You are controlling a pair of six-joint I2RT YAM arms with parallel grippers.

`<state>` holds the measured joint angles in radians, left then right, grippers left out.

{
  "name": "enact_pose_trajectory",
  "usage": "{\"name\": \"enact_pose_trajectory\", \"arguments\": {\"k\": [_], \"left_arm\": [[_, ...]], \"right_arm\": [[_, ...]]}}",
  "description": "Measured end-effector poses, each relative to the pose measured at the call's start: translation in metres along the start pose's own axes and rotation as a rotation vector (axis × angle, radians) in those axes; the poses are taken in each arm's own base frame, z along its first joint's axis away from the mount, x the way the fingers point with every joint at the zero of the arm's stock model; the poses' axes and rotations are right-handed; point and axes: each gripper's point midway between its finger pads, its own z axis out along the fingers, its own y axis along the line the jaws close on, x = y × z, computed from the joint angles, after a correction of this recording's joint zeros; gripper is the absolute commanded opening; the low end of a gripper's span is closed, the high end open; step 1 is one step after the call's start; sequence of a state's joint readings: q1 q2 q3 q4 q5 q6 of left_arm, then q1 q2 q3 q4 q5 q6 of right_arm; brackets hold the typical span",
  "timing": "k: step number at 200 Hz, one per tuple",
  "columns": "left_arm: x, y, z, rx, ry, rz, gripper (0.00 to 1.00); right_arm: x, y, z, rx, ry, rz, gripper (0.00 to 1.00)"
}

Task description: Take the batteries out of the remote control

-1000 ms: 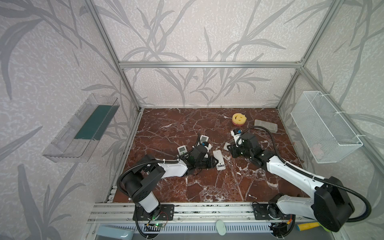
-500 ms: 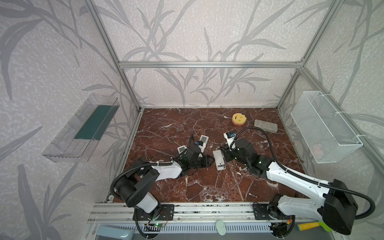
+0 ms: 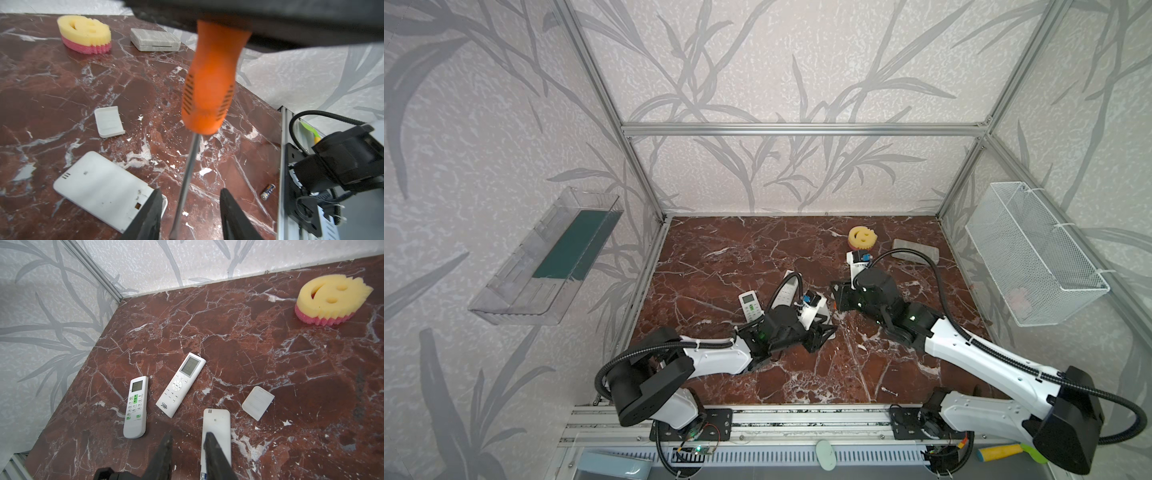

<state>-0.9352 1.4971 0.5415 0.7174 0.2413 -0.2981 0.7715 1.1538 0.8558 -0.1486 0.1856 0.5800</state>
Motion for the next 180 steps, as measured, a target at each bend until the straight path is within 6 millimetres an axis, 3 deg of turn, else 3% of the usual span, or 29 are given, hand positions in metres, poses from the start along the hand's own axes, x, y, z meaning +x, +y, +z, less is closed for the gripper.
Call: {"name": "enact_pose_trajectory", "arguments": {"k": [33,73,94,103,119,133,149,180], "left_arm": [[-0.01,0.003,0.001,-0.021,-0.05,0.047,0.27],[-0.016,-0.004,0.0,0.007,-0.074,0.077,0.29],[-0.015,-0.009,0.0,0.031,-0.071,0.081,0.07],[-0.015,-0.012,0.0,0.047,-0.071,0.083,0.0],[-0.013,-0.023,-0.002,0.091,-0.063,0.124,0.0],[-0.011,-0.021,-0.004,0.094,-0.048,0.125,0.0],[-0.01,-0.021,-0.008,0.109,-0.028,0.135,0.0],[-0.014,-0.025,-0.021,0.157,-0.004,0.147,0.0]], "right_arm": [[0.002,-0.001,-0.008,-0.004,0.013,0.034,0.0],[-0.003,0.001,-0.019,-0.015,0.007,0.084,0.0],[-0.005,0.003,-0.023,-0.026,0.005,0.097,0.0],[-0.005,0.003,-0.024,-0.027,0.004,0.102,0.13],[-0.005,0.002,-0.025,-0.029,0.012,0.106,0.43],[-0.008,0.005,-0.031,-0.057,0.007,0.104,0.59],[-0.018,0.012,-0.044,-0.122,-0.013,0.085,0.65],[-0.038,0.02,-0.069,-0.251,-0.06,0.051,0.66]]}}
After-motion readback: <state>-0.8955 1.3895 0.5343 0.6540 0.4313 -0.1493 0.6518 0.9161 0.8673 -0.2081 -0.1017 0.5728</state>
